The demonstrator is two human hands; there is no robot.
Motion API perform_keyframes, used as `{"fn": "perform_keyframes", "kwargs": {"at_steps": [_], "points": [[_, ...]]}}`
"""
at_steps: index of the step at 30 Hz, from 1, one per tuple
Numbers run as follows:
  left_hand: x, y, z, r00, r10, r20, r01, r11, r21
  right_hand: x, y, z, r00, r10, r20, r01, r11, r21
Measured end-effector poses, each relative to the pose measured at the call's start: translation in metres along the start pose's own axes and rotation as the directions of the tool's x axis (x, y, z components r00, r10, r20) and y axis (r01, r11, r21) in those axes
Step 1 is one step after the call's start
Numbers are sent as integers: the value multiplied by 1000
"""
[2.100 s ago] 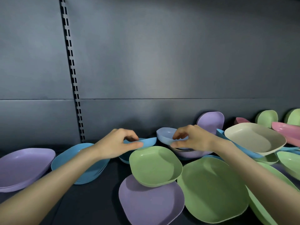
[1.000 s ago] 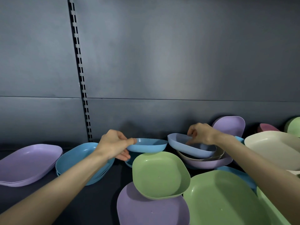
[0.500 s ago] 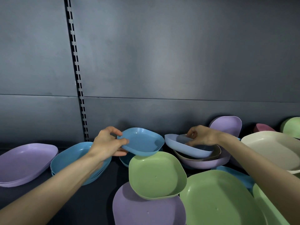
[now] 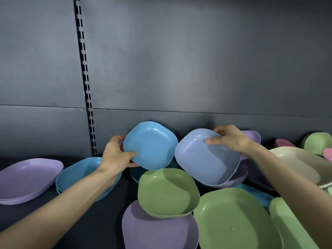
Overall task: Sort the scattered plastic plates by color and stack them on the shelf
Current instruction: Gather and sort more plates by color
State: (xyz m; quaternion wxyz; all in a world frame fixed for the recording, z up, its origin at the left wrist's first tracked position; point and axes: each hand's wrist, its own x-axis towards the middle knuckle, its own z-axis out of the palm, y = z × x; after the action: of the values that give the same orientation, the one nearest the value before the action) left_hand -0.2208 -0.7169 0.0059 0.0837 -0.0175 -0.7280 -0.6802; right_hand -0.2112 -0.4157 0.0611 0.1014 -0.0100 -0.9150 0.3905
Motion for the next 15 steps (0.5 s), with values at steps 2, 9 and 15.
{"fn": "perform_keyframes", "kwargs": {"at_steps": [2, 9, 15], "points": [[-3, 3, -1, 999, 41, -24, -41, 999, -13, -7, -7, -3, 999, -21, -46, 23, 999, 42], [-26, 17, -19, 964, 188, -188, -192, 981, -1, -30, -31, 7, 964, -105, -243, 146, 976, 160], [-64, 19, -59, 923, 266, -278, -233, 961, 147, -43, -56, 39, 940, -155, -304, 213, 962, 168]]}}
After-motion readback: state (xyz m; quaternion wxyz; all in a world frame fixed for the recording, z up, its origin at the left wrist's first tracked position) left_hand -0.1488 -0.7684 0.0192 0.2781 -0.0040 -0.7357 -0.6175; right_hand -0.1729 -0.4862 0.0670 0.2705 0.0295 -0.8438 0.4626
